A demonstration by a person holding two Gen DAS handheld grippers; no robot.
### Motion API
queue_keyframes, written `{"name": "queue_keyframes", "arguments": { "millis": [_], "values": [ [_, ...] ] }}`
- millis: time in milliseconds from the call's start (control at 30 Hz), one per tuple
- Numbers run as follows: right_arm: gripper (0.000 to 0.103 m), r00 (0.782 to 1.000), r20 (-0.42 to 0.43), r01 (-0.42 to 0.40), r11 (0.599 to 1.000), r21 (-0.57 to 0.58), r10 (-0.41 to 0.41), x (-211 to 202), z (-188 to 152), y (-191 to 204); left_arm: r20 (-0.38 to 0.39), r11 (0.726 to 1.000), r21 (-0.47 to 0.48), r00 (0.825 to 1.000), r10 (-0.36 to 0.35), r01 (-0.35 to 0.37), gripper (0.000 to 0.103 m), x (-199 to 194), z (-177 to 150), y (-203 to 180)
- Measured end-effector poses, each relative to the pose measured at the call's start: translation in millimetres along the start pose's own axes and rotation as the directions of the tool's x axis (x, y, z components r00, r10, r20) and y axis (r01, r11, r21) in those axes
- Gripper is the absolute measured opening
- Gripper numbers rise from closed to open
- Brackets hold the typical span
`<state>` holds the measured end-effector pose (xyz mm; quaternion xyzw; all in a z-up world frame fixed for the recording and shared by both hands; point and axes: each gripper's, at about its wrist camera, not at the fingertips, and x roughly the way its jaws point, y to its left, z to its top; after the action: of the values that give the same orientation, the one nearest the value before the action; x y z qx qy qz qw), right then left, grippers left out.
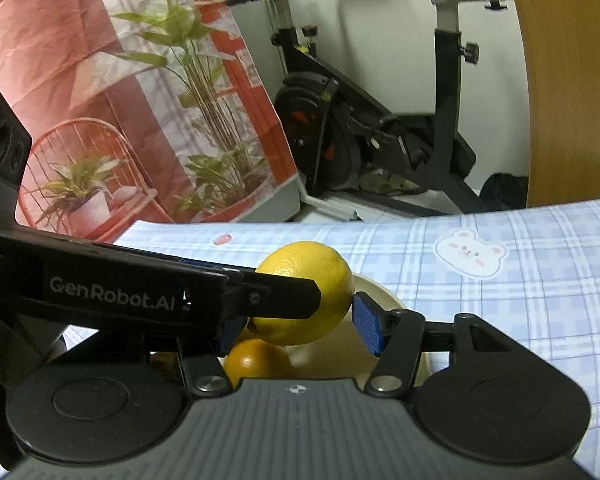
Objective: Organize fruits
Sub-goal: 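Lift the grapefruit with the left gripper and carry it over the plate, then lower the grapefruit onto the plate and open the left gripper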
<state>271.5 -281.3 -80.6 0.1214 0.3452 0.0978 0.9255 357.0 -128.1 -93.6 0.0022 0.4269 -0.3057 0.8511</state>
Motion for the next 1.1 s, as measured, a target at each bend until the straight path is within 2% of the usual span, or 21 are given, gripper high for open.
{"name": "queue_keyframes", "arguments": {
  "millis": [267, 400, 767, 1100],
  "values": [
    [0.058, 1.0, -0.024, 0.012, 1.0, 0.004, -0.012, 9, -1, -2, 0.016, 1.0, -0.003, 1.0, 0.016, -0.016, 0.052, 2, -1, 1],
    [0.058, 0.999, -0.033, 0.02, 1.0, -0.005, -0.02, 7, 1, 1, 0.041, 1.0, 0.003, 0.999, 0.021, -0.022, 0.053, -11, -2, 0],
    [0.059, 0.996, 0.038, 0.08, 0.997, -0.02, -0.079, -42, -3, 18, 0.14, 0.998, 0.0, 0.988, 0.061, -0.061, 0.054, -86, -26, -7],
    [0.059, 0.989, 0.136, 0.061, 0.998, -0.023, -0.057, -99, -29, 55, 0.189, 0.992, 0.017, 0.974, 0.122, -0.128, 0.054, -150, -75, -17]
  ]
}}
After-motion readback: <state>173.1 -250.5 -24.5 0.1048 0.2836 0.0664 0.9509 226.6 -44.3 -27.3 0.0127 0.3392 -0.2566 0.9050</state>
